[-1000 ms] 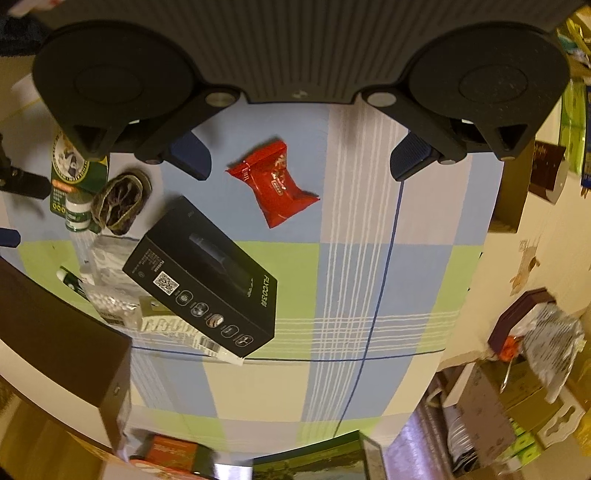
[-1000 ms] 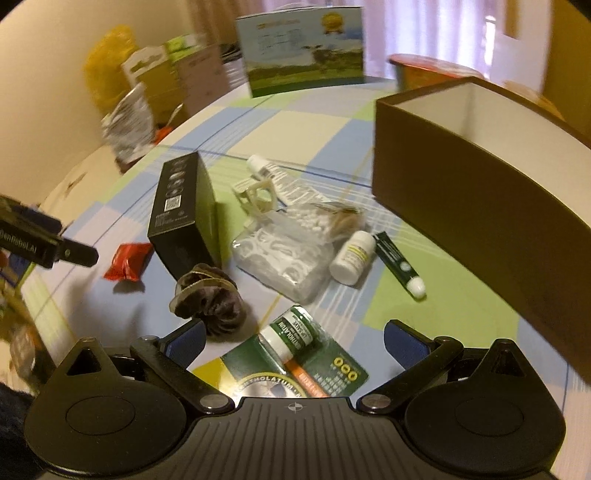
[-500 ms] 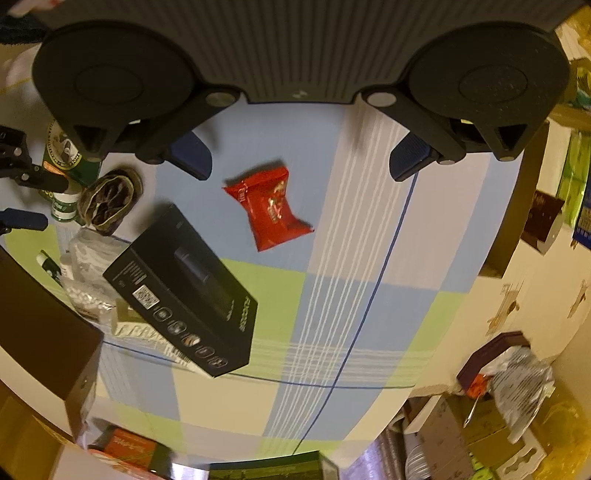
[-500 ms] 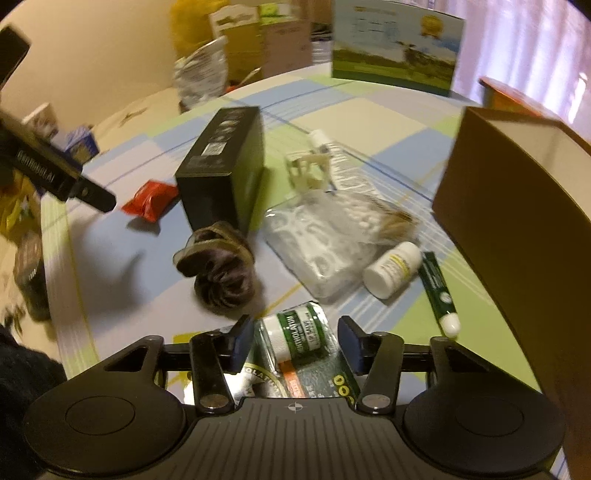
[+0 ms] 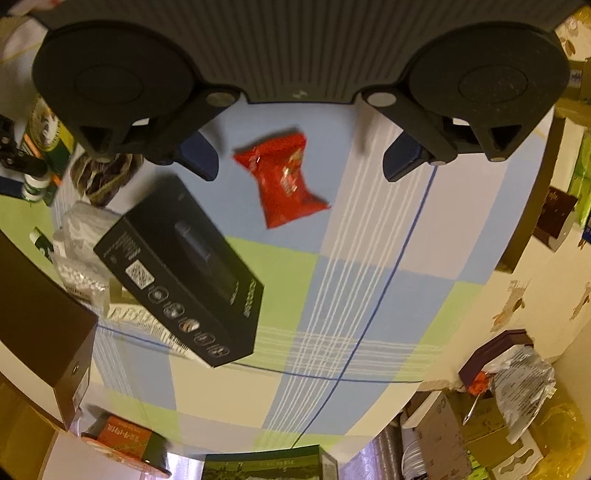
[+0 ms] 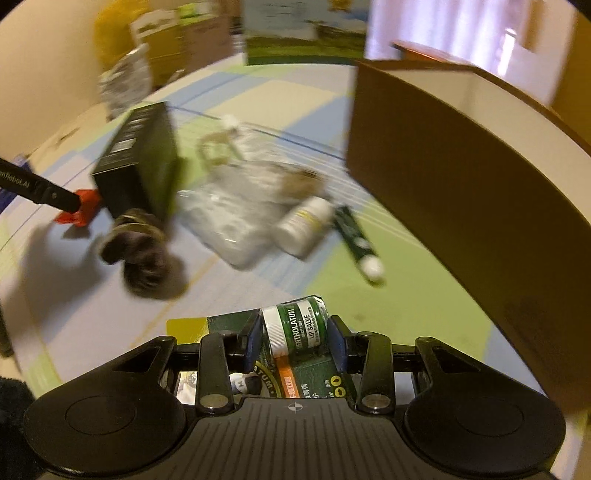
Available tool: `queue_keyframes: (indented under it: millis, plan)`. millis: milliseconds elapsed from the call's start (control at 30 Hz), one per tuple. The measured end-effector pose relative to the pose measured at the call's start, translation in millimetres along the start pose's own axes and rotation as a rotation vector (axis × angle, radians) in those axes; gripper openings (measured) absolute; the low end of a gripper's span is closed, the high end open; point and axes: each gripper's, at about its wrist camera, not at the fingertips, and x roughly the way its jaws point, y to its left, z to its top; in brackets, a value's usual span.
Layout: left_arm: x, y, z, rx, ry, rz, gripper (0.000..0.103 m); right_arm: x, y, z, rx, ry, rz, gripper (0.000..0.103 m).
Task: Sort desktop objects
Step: 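Grasp the red candy packet with the left tool while the right grasps the green card with bottle, then carry the red packet and green card with both tools over the brown box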
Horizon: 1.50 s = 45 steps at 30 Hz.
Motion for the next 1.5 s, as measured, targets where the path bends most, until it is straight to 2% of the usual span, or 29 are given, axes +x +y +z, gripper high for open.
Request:
queue_keyframes:
  millis: [167, 267, 300, 367, 433, 600, 800, 967, 1267, 1500]
  plan:
    - [18.9, -6.7, 7.7, 0.025, -0.006, -0.012, 0.076, -10.7, -13.7, -8.8, 0.084, 0.01, -0.045, 0.036]
    - [29.9, -8.9, 7.7, 0.044, 0.006, -0.011, 0.059, -13.8, -16.8, -12.9, 0.109, 0.011, -0.058, 0.036]
    - [32.8, -9.1, 6.9, 0.047, 0.014, -0.011, 0.05, -14.3, -17.4, -13.3, 0.113, 0.011, -0.059, 0.036]
    - [35.1, -7.0, 3.3, 0.045, 0.011, -0.023, 0.043, -14.9, -16.3, -13.5, 0.114, 0.013, -0.061, 0.036]
    - [33.4, -6.5, 0.5, 0.063, -0.004, -0.034, 0.027, -15.0, -16.9, -13.3, 0.112, 0.012, -0.054, 0.036]
    - [30.4, -3.2, -3.3, 0.097, -0.005, -0.047, 0.025, -15.4, -15.3, -11.1, 0.104, 0.005, -0.044, 0.037]
    - [22.5, 3.6, -8.8, 0.078, 0.007, -0.054, 0.024, -12.5, -13.0, -10.6, 0.074, 0.008, -0.046, 0.038]
    - [12.0, 4.0, -6.6, 0.077, -0.001, -0.063, 0.024, -14.4, -10.6, -12.7, 0.048, 0.023, -0.054, 0.032]
    - [-40.7, -17.2, 13.5, 0.139, -0.105, -0.13, 0.024, -49.7, -23.5, -5.5, 0.116, -0.018, -0.029, 0.032]
    - [-72.2, -65.7, 42.8, 0.243, -0.192, -0.229, 0.024, -88.9, -48.0, 8.7, 0.197, -0.091, -0.019, 0.032]
